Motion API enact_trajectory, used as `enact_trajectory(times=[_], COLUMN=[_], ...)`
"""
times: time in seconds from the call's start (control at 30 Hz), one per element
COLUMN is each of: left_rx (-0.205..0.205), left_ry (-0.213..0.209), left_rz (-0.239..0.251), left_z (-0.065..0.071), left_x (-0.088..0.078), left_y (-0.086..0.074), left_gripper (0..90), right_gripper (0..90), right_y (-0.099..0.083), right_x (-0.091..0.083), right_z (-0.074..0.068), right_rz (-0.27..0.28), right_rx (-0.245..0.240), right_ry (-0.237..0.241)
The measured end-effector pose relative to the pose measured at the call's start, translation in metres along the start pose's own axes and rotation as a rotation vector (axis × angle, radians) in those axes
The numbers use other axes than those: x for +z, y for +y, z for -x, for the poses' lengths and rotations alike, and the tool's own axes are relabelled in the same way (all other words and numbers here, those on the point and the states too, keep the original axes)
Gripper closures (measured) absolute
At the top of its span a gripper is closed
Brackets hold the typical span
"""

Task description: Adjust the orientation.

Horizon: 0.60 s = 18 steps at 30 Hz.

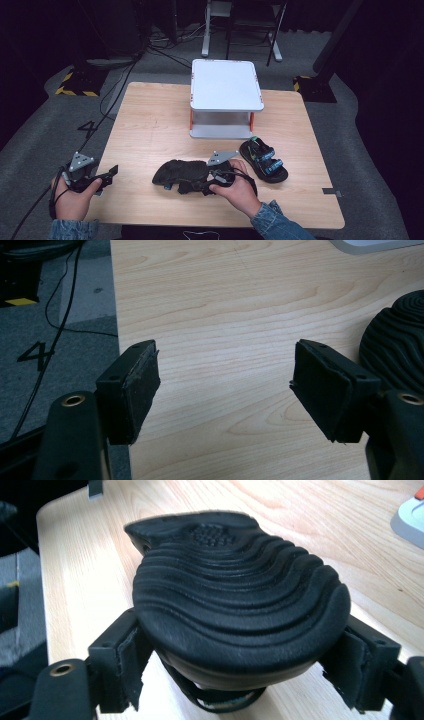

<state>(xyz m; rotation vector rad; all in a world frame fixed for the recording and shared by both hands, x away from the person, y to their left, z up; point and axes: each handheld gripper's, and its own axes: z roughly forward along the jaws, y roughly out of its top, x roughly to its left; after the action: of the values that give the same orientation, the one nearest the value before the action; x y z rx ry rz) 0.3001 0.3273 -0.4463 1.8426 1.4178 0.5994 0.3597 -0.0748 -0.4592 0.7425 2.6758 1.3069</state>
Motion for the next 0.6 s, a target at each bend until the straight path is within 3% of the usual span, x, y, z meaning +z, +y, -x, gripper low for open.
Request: enact_trajectory(times=[0.03,0.2,0.33,0.43,0.47,0.6], left_rx=[0.004,0.007,0.009,0.009,0.009,0.006], left_ry=[-0.002,-0.008,-0.009,-0.010,-0.009,-0.003], left_rz=[0.000,0.000,-0.007,-0.008,-0.010,-0.018], left_z=[0.001,0.002,0.003,0.003,0.003,0.002], left_x=[0.001,0.002,0.005,0.005,0.006,0.004], left_y=[0.001,0.003,0.002,0.002,0.001,-0.002], left_gripper=[27.3,27.3,27.3,27.3,27.3,27.3], right_gripper=[17.6,15.6,27.3,32.1,34.3,31.2], right_y=[-0.002,-0.002,-0.003,-0.003,-0.003,-0.006], right_x=[-0.001,-0.004,-0.008,-0.009,-0.008,-0.002], right_z=[0.004,0.008,0.021,0.030,0.040,0.051], right_rz=[0.024,0.045,0.090,0.108,0.098,0.104], right_rx=[-0.027,-0.087,-0.129,-0.117,-0.112,-0.063], right_ry=[-0.035,-0.092,-0.167,-0.189,-0.202,-0.169])
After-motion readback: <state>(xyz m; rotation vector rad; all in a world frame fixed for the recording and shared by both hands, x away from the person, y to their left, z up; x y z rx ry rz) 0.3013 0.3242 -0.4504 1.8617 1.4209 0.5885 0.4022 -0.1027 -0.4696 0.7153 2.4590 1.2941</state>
